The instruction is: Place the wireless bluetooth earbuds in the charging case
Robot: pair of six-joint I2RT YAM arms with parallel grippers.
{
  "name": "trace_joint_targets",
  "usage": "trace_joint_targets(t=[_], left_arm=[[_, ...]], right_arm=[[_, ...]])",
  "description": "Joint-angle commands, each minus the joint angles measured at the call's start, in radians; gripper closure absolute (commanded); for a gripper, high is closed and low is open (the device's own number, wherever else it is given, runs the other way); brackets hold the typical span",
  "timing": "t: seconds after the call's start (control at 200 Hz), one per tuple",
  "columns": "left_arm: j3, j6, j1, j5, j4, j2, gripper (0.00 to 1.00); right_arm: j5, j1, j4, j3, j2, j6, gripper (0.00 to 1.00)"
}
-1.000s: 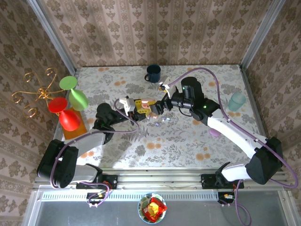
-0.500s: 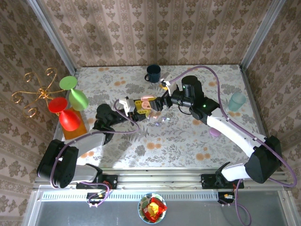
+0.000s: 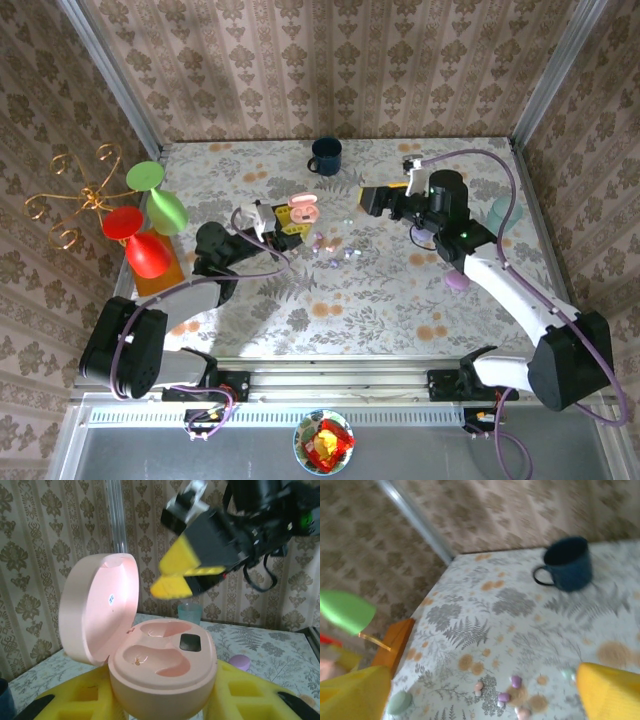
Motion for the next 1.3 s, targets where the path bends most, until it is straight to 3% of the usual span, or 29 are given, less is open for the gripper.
trace_joint_targets(t=[0.0, 0.125, 0.375, 0.59, 1.295], left_arm=[[-0.003, -0.038, 0.010, 0.013, 0.066, 0.002, 0.69], [-0.003, -0.041, 0.019, 0.018, 0.065, 0.000, 0.69], [-0.014, -0.040, 0.028, 0.022, 0.064, -0.024, 0.69], [-0.023, -0.044, 0.032, 0.028, 0.061, -0.034, 0.69], [-0.035, -0.042, 0.043, 0.038, 0.062, -0.037, 0.69]], right_arm=[[0.058, 0.003, -0.053, -0.032, 0.055, 0.265, 0.17], [0.028, 0.027, -0.031, -0.052, 0.159, 0.397, 0.36], [0.058, 0.118, 0.031, -0.043, 0.347, 0.604, 0.47], [0.056, 0.177, 0.031, 0.017, 0.471, 0.663, 0.58], [0.043, 0.205, 0.077, 0.088, 0.627, 0.694, 0.64]])
